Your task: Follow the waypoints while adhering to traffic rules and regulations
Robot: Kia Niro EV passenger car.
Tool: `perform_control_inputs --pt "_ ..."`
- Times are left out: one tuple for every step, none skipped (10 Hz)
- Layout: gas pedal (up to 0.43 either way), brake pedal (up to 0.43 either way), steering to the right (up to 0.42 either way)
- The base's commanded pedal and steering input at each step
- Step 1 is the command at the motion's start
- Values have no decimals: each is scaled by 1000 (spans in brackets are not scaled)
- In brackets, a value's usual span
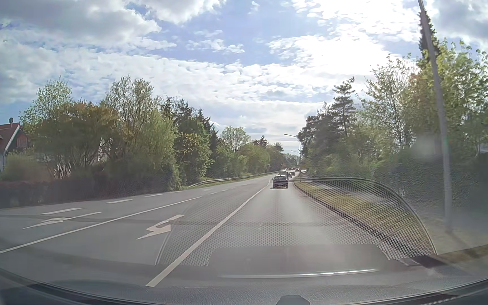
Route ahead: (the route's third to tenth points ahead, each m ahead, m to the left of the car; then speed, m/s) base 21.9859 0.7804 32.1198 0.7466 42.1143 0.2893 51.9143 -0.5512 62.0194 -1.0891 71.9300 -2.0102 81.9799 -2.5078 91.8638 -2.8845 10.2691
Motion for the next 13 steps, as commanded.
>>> perform_control_inputs --pt "118 0 12" --pt "118 0 13" --pt "118 0 14" --pt "118 0 15" --pt "118 0 12" --pt "118 0 6" --pt "118 0 5" --pt "118 0 5" --pt "110 0 5" --pt "110 0 5" --pt "110 0 5" --pt "110 0 5" --pt "110 0 5"
